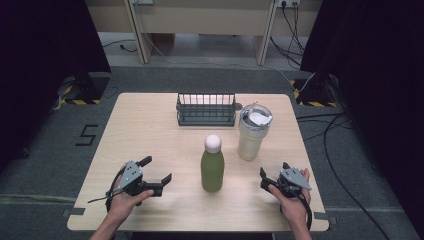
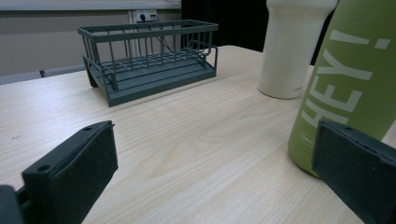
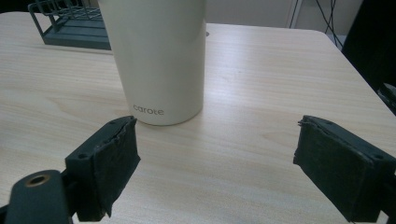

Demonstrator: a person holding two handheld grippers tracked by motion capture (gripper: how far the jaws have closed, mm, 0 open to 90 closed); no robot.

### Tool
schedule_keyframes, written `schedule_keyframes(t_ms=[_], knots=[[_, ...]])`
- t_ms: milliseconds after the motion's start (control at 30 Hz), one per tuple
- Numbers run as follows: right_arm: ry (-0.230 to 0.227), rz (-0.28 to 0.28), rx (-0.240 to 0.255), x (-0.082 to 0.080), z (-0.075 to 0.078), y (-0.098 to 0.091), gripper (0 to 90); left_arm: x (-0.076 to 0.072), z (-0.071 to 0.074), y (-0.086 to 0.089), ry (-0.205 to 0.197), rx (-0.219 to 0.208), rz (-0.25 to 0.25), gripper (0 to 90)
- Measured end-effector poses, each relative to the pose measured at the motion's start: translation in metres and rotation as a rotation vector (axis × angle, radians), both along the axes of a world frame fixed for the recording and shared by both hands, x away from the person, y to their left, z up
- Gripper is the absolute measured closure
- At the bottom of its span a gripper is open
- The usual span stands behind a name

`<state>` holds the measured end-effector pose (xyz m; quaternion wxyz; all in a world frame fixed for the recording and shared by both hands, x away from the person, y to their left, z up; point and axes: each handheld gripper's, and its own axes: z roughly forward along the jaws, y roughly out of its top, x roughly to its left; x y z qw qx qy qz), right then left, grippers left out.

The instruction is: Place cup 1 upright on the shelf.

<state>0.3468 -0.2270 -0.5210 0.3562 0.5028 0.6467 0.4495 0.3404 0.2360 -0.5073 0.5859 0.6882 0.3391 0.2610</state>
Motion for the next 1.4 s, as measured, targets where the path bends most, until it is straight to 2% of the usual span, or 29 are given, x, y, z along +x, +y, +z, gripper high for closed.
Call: schedule_keyframes(t_ms=[267,467,833,1000,1033,1067,1200,1333,1400], knots=[[-0.003,0.004,0.003,0.0,0.0,-0.001,13.6,-0.002,0.001,-0.007,-0.018,0.003,-0.031,0.0],[-0.002,0.005,0.002,-0.001,0.0,-0.001,14.2,-0.006,0.008,-0.013,-0.06,0.001,-0.058,0.0],[-0.007,0.027,0.005,0.001,0.005,-0.002,12.8,-0.007,0.007,-0.018,-0.061,0.02,-0.078,0.0],[-0.065,0.044,-0.008,0.005,0.022,0.0,4.0,-0.006,0.007,-0.019,-0.06,0.026,-0.077,0.0],[-0.065,0.044,-0.008,0.005,0.022,0.0,4.0,-0.006,0.007,-0.019,-0.06,0.026,-0.077,0.0],[-0.083,0.057,-0.013,0.009,0.029,0.001,1.6,-0.006,0.007,-0.019,-0.06,0.027,-0.076,0.0],[-0.11,0.087,-0.024,0.021,0.041,0.009,0.2,-0.005,0.007,-0.017,-0.059,0.028,-0.071,0.0],[-0.117,0.107,-0.019,0.034,0.045,0.017,0.2,-0.004,0.007,-0.016,-0.058,0.027,-0.067,0.0],[-0.117,0.124,-0.023,0.046,0.046,0.026,0.3,-0.004,0.006,-0.015,-0.057,0.026,-0.065,0.0]])
